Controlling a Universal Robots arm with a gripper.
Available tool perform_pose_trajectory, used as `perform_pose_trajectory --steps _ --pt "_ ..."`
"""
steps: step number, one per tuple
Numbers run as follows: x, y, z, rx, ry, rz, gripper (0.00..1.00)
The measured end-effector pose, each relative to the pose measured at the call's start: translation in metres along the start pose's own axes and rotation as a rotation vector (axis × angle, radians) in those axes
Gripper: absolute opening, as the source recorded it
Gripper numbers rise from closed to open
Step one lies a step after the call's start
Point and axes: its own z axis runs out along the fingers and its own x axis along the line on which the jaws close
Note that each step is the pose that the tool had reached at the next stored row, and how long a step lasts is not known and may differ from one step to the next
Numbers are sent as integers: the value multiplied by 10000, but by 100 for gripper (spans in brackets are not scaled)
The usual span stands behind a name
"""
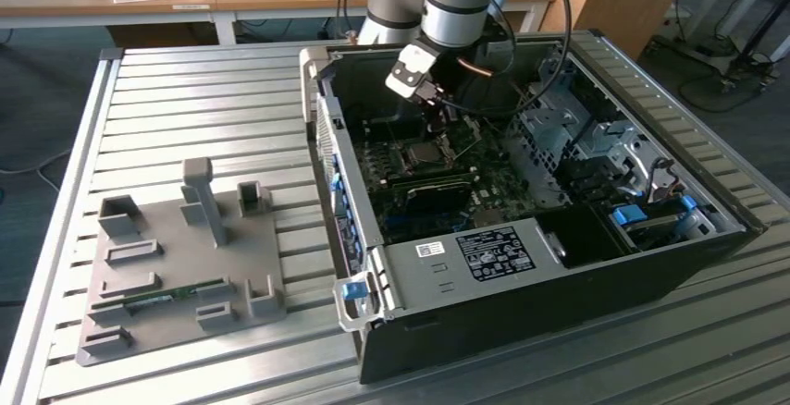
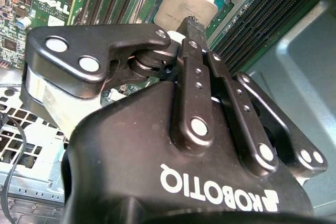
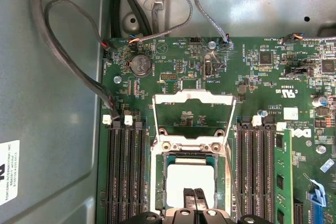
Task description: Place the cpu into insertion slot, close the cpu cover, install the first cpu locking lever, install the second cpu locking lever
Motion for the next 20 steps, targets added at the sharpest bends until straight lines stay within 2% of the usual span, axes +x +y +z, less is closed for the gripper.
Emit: perform_pose_trajectory --steps 5,12,20 --pt "1 2 -47 -4 6 1 11" --pt "3 7 -160 -4 5 0 11" --pt "4 7 -167 -3 6 0 11"
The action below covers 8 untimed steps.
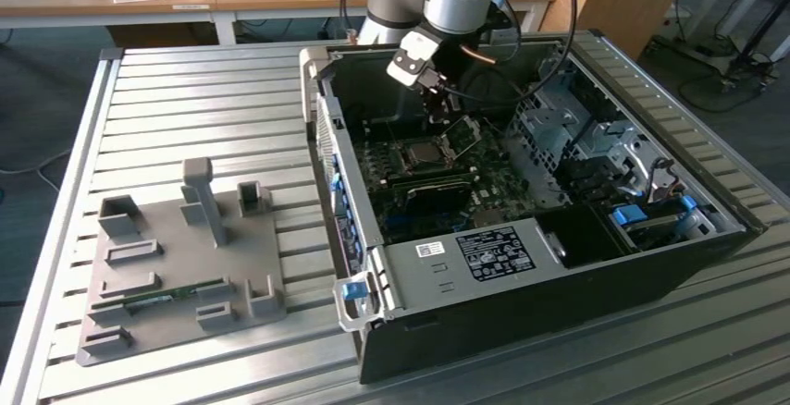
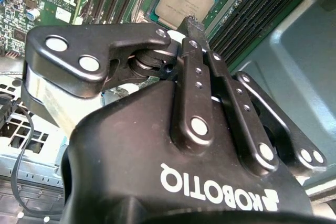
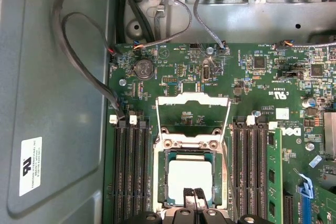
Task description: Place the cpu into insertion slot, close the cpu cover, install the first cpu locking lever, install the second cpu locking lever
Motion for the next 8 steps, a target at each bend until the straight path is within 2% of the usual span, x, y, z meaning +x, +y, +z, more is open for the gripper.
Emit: perform_pose_trajectory --steps 8 --pt "8 1 -15 0 0 0 11"
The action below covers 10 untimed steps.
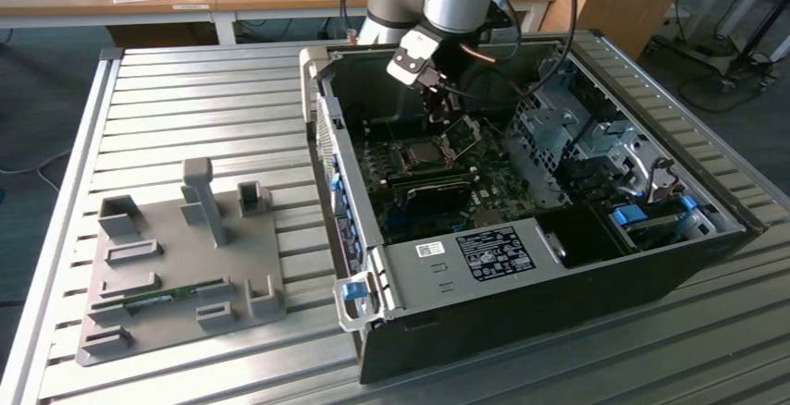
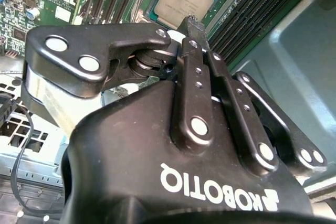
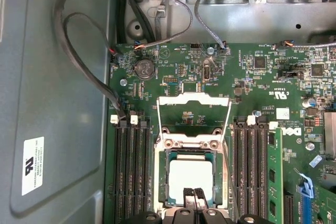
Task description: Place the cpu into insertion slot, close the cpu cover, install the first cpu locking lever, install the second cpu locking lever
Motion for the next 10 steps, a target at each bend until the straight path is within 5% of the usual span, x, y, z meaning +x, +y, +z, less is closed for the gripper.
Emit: perform_pose_trajectory --steps 10 --pt "1 2 -44 -1 0 0 11"
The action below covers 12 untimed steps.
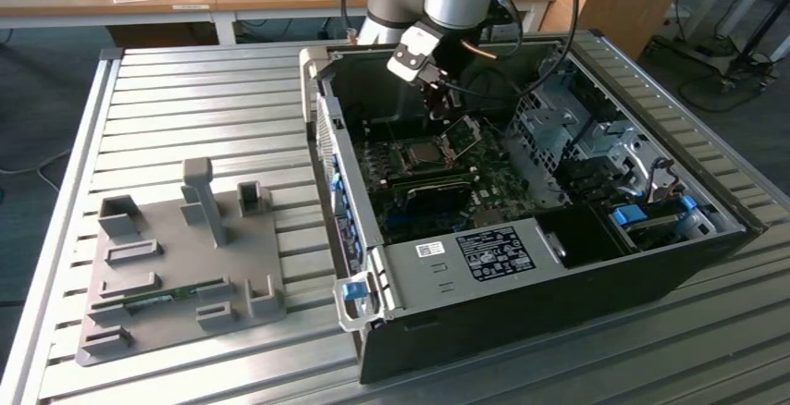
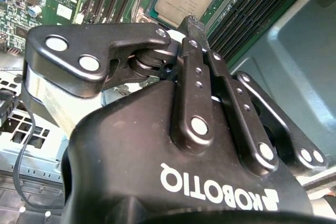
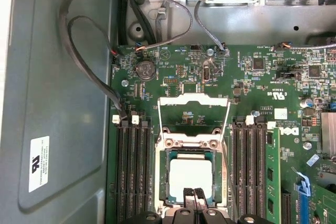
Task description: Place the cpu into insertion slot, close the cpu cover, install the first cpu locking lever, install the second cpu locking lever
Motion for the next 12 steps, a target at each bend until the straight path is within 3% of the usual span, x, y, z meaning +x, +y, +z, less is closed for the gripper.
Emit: perform_pose_trajectory --steps 12 --pt "0 48 1 0 0 0 11"
